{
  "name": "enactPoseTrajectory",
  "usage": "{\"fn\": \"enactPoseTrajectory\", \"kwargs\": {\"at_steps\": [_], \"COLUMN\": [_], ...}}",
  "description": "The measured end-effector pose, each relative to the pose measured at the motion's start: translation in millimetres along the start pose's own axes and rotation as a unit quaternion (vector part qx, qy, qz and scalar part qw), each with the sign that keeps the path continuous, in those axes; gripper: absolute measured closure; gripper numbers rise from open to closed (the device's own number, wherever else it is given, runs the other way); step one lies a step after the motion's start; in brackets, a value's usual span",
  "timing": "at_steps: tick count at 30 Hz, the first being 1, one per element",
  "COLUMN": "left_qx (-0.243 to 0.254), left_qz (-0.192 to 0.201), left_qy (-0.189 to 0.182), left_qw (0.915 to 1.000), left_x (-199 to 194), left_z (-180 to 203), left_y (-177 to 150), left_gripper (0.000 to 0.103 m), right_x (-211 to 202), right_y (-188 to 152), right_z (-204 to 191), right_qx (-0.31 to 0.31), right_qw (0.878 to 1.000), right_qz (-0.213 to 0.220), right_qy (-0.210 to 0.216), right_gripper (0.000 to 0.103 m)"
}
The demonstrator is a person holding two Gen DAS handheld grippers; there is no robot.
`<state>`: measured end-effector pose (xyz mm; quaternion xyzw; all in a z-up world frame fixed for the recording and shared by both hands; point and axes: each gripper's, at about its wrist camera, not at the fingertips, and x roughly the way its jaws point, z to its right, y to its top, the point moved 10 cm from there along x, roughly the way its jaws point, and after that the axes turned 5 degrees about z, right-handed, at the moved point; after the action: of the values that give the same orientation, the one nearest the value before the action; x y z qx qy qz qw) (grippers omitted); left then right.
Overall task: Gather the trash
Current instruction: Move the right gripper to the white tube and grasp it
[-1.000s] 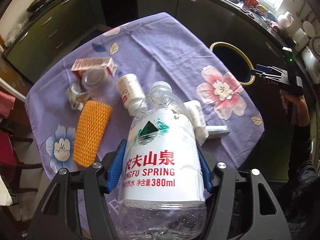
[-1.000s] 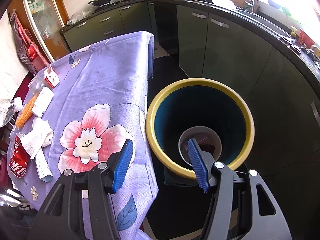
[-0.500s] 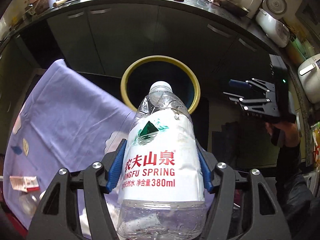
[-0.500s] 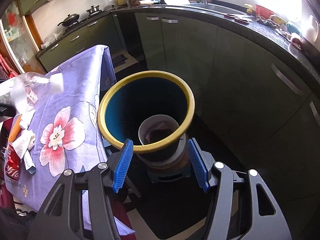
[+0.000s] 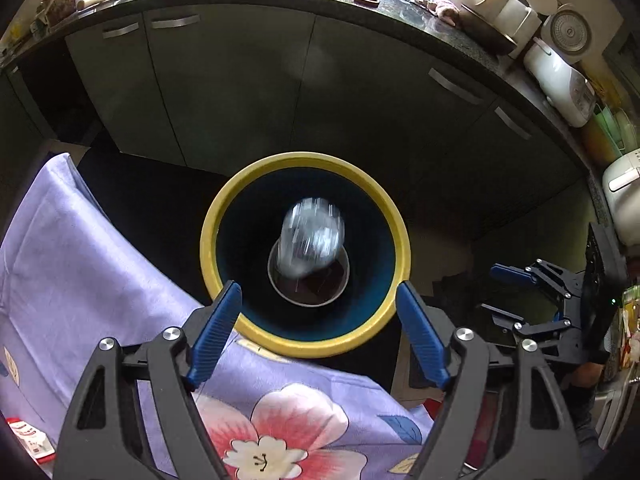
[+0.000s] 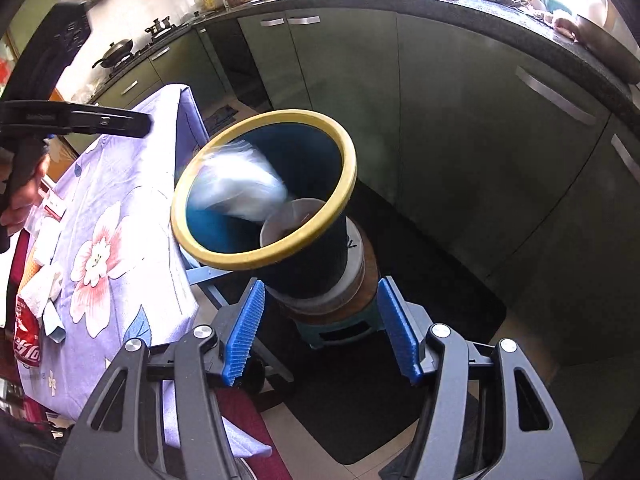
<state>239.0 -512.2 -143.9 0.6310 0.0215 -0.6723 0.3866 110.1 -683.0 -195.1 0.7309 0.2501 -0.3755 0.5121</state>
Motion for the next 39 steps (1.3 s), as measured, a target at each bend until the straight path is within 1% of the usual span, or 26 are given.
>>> {"fn": "enactPoseTrajectory", "kwargs": {"at_steps": [3,4,5,7,10,13,15,17,20,24,26,29,32,33,34,35,36,39], "left_qx": [-0.004,-0.005,-0.008,-0.012,-0.033,-0.065,-0.081,-0.1,-0.145,-0.203,-0.226,-0.255,-0.276,-0.279,-0.282,-0.285,-0.286,-0.287], "left_qz": [0.025,0.036,0.048,0.073,0.108,0.144,0.163,0.181,0.198,0.207,0.206,0.201,0.203,0.205,0.21,0.213,0.216,0.228], "left_qy": [0.0,0.003,0.008,0.021,0.04,0.059,0.082,0.104,0.113,0.127,0.132,0.135,0.14,0.14,0.14,0.139,0.137,0.126], "left_qw": [0.9997,0.9993,0.9988,0.997,0.9928,0.9858,0.9799,0.9729,0.9626,0.9485,0.943,0.9361,0.929,0.9275,0.9257,0.9243,0.9236,0.9218], "left_x": [-39.2,-53.0,-68.3,-100.5,-146.3,-186.7,-209.2,-227.8,-245.8,-258.4,-258.9,-257.3,-257.2,-257.2,-258.0,-258.4,-258.6,-257.0], "left_z": [-1.1,-1.7,-3.4,-7.9,-20.8,-38.1,-50.2,-62.7,-80.1,-103.8,-110.2,-115.6,-118.5,-117.6,-117.0,-116.3,-115.1,-110.2], "left_y": [-20.0,-27.3,-36.9,-59.2,-94.9,-133.6,-160.1,-187.4,-227.6,-281.3,-302.9,-333.4,-354.3,-358.7,-361.9,-364.0,-364.7,-362.7], "left_gripper": [0.025,0.021,0.018,0.017,0.016,0.013,0.013,0.012,0.011,0.011,0.011,0.011,0.011,0.011,0.011,0.011,0.011,0.011], "right_x": [0.4,0.6,0.9,1.8,-0.6,-2.5,-3.5,-5.5,-7.3,-8.6,-6.7,0.1,11.5,15.1,18.6,22.1,24.7,31.7], "right_y": [1.6,2.6,2.7,3.5,3.2,-1.9,-9.2,-17.0,-30.4,-56.1,-66.8,-86.5,-103.1,-107.8,-112.3,-114.5,-116.9,-119.4], "right_z": [-10.5,-15.2,-21.3,-36.5,-68.7,-118.9,-152.9,-188.9,-234.2,-288.8,-310.8,-338.9,-355.5,-358.2,-361.0,-362.3,-364.5,-369.2], "right_qx": [-0.008,-0.013,-0.02,-0.034,-0.063,-0.107,-0.14,-0.17,-0.228,-0.306,-0.349,-0.401,-0.436,-0.441,-0.448,-0.454,-0.457,-0.458], "right_qw": [1.0,1.0,1.0,0.999,0.996,0.988,0.979,0.967,0.946,0.917,0.899,0.875,0.859,0.856,0.852,0.849,0.847,0.847], "right_qz": [0.002,0.003,0.003,0.002,0.002,-0.005,-0.018,-0.033,-0.049,-0.074,-0.082,-0.091,-0.102,-0.109,-0.114,-0.116,-0.118,-0.123], "right_qy": [0.011,0.016,0.021,0.033,0.059,0.109,0.147,0.189,0.224,0.246,0.253,0.255,0.249,0.248,0.245,0.243,0.243,0.24], "right_gripper": [0.044,0.044,0.044,0.044,0.044,0.044,0.042,0.042,0.042,0.042,0.035,0.035,0.035,0.035,0.036,0.039,0.041,0.049]}}
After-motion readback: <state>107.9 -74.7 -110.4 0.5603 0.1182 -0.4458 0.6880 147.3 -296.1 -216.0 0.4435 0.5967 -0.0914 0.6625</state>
